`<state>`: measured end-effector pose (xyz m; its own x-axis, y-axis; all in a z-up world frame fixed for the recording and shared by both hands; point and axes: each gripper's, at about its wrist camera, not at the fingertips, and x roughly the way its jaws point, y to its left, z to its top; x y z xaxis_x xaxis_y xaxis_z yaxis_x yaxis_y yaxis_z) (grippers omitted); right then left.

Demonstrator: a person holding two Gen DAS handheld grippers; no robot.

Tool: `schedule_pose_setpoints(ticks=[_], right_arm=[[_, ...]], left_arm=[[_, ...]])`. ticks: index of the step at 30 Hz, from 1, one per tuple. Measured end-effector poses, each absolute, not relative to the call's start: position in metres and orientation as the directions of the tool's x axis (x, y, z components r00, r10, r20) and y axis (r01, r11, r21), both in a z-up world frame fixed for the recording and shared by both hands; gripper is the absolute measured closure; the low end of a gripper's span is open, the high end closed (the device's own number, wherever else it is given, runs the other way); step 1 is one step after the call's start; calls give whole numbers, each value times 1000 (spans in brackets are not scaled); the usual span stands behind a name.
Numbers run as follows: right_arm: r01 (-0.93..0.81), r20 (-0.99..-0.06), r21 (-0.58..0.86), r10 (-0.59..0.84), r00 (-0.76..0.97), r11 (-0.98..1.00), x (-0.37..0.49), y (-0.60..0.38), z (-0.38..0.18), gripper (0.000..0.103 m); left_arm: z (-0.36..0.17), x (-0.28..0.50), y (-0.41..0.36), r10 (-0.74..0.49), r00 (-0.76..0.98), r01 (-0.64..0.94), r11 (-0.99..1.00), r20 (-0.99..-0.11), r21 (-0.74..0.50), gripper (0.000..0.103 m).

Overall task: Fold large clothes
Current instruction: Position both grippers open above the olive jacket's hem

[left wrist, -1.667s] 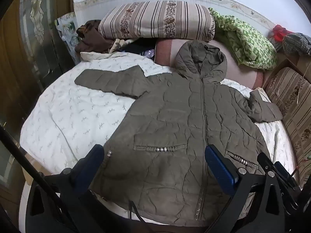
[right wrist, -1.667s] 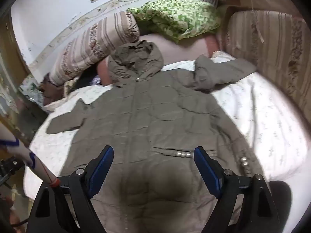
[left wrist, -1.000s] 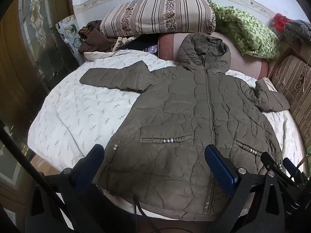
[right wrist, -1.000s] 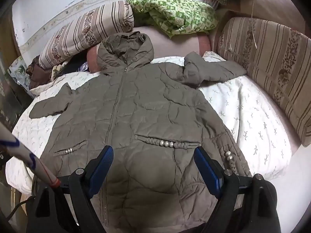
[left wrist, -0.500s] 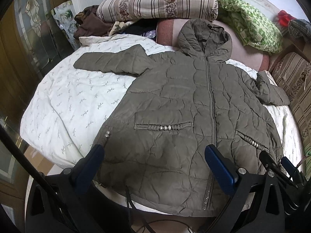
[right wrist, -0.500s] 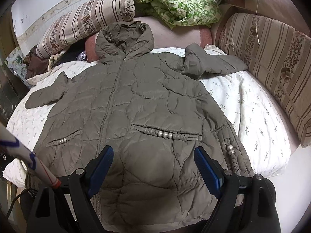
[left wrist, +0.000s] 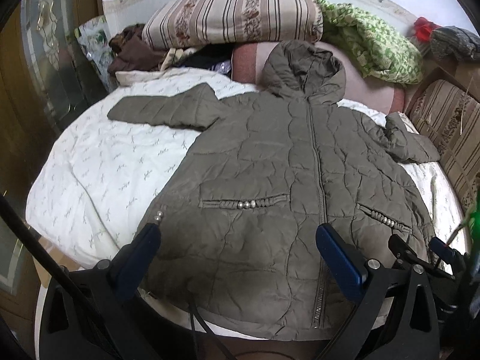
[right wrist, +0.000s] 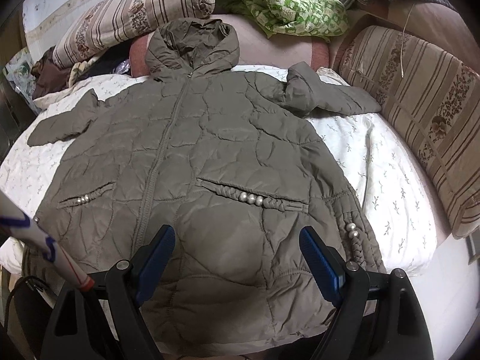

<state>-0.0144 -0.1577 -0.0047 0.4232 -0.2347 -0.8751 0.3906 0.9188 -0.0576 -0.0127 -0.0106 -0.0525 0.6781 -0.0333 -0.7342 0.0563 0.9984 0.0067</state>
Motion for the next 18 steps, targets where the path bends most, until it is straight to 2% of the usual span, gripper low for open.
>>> schedule_pose_setpoints(ticks=[5, 12, 18], right_arm=[[392, -881, -87, -255, 399, 916, -14, -161, -8, 15], [380, -883, -103, -260, 390, 919, -15, -161, -8, 15], [375, -882, -115, -268, 387, 920, -15, -162, -7, 15]], left_arm=[[-54, -18, -11, -40, 674, 59, 998, -738, 0, 0], [-75, -25, -13, -99, 567, 116, 992, -817, -40, 0], [-77, -30, -11, -165, 553, 141, 985, -816, -103, 0]])
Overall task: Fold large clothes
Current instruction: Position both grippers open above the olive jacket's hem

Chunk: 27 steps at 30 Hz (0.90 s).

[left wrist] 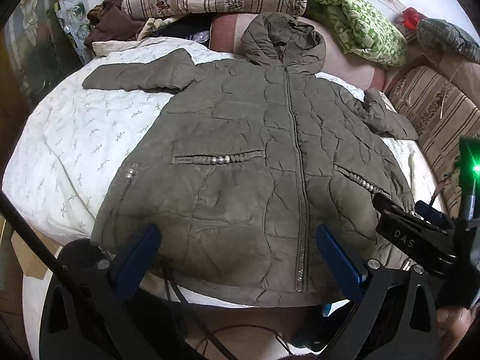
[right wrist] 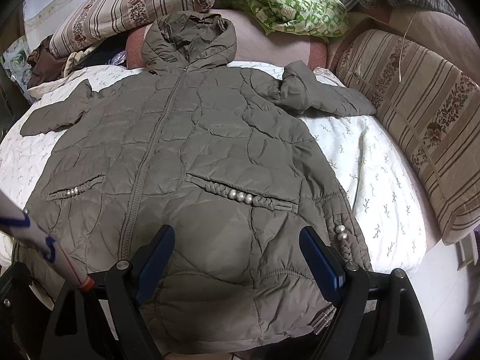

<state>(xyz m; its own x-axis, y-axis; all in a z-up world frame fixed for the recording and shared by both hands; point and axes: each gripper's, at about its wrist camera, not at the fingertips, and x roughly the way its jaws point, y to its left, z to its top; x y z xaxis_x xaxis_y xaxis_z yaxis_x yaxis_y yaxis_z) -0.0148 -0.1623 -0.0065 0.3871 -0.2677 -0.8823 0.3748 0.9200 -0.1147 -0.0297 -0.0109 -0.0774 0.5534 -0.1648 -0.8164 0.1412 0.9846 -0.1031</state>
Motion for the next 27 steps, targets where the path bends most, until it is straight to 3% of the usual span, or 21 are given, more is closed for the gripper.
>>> schedule_pose_setpoints(ticks=[14, 27], right_arm=[[336, -877, -156, -287, 386, 929, 1, -160, 1, 15], [270, -882, -197, -291, 372, 942, 32, -149, 3, 15]], left_arm=[[-60, -32, -19, -101, 643, 197, 980, -759, 36, 0], [-1, 31, 89, 80, 764, -45, 996, -640, 71, 0]])
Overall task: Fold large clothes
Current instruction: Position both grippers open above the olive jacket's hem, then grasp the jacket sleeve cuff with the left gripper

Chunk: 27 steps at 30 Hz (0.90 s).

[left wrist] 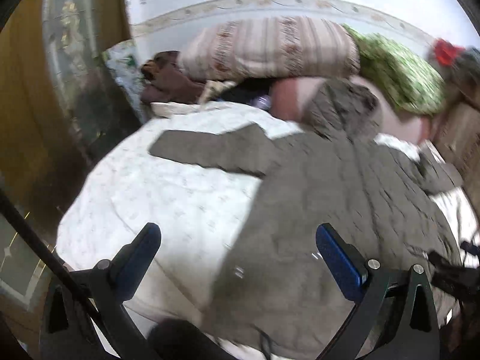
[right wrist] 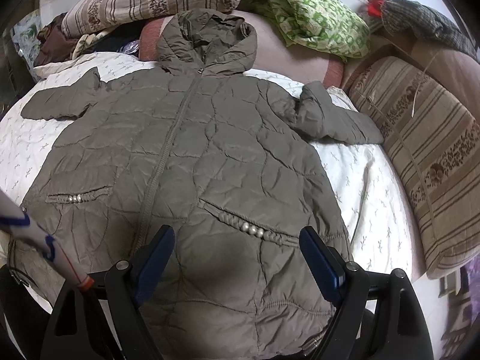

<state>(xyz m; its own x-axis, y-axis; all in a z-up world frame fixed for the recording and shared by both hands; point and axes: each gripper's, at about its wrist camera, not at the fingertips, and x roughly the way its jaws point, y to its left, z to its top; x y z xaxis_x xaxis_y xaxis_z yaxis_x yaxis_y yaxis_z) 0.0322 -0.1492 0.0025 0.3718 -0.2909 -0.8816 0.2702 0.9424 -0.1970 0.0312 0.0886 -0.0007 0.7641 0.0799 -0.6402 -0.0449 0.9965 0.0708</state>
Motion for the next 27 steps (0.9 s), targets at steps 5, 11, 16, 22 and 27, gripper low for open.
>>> schedule_pose_setpoints(ticks=[5, 11, 16, 22, 27], right_arm=[[239, -888, -187, -269, 374, 953, 50, -141, 4, 15], [183, -867, -159, -226, 443, 970, 81, -130, 32, 15], [151, -867, -63, -129, 482, 987, 108, -123, 44, 15], [148, -876, -43, -109, 470, 988, 123, -131, 12, 15], [189, -898, -68, -143, 416, 980, 123, -152, -22, 15]], left_arm=[[14, 66, 136, 144, 761, -133, 989, -632, 65, 0], [20, 120, 191, 219, 736, -234, 970, -641, 62, 0], [4, 183, 230, 213, 698, -269, 963, -683, 25, 0], [-57, 287, 271, 128, 621, -279, 958, -773, -66, 0], [-118, 351, 315, -32, 550, -364, 890, -835, -274, 16]])
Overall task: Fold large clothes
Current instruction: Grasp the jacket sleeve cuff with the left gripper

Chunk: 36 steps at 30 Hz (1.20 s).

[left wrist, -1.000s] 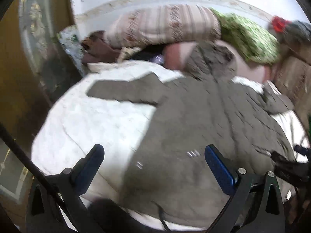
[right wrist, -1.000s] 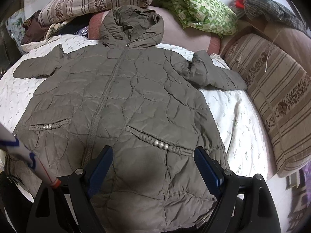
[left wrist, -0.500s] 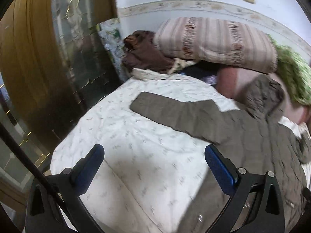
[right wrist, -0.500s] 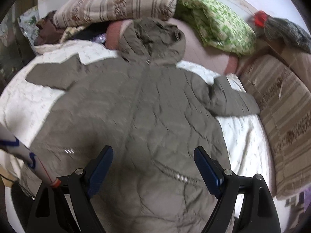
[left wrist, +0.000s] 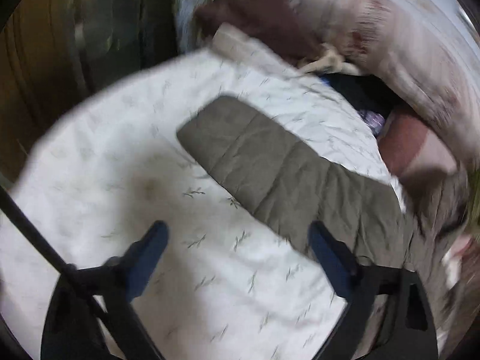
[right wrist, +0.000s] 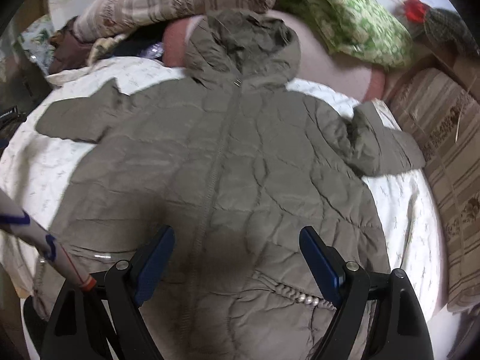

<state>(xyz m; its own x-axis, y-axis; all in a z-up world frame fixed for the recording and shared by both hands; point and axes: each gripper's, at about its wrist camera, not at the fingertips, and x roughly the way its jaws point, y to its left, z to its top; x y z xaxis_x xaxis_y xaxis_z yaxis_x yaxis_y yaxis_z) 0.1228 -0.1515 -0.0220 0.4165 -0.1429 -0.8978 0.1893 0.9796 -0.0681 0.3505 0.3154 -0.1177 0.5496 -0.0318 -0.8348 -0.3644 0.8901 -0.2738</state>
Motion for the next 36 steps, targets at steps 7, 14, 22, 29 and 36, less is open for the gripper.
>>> schedule_pose_setpoints(ticks=[7, 14, 22, 29, 36], right_arm=[[256, -916, -81, -173, 362, 963, 123, -177, -53, 15], [279, -930, -113, -200, 309, 954, 129, -186, -76, 15], [286, -928, -48, -148, 341, 957, 118, -196, -80, 15], [251, -895, 114, -10, 447, 961, 97, -205, -61, 25], [360, -843, 322, 91, 531, 876, 61, -248, -50, 30]], left_arm=[[-181, 399, 347, -223, 549, -436, 746, -806, -504, 37], [-192, 441, 337, -211, 549, -419, 768, -809, -485, 23], [-140, 437, 298, -83, 544, -387, 858, -835, -338, 92], [-41, 393, 177, -209, 638, -86, 937, -741, -339, 93], [-24, 338, 20, -413, 575, 214, 909, -706, -357, 93]])
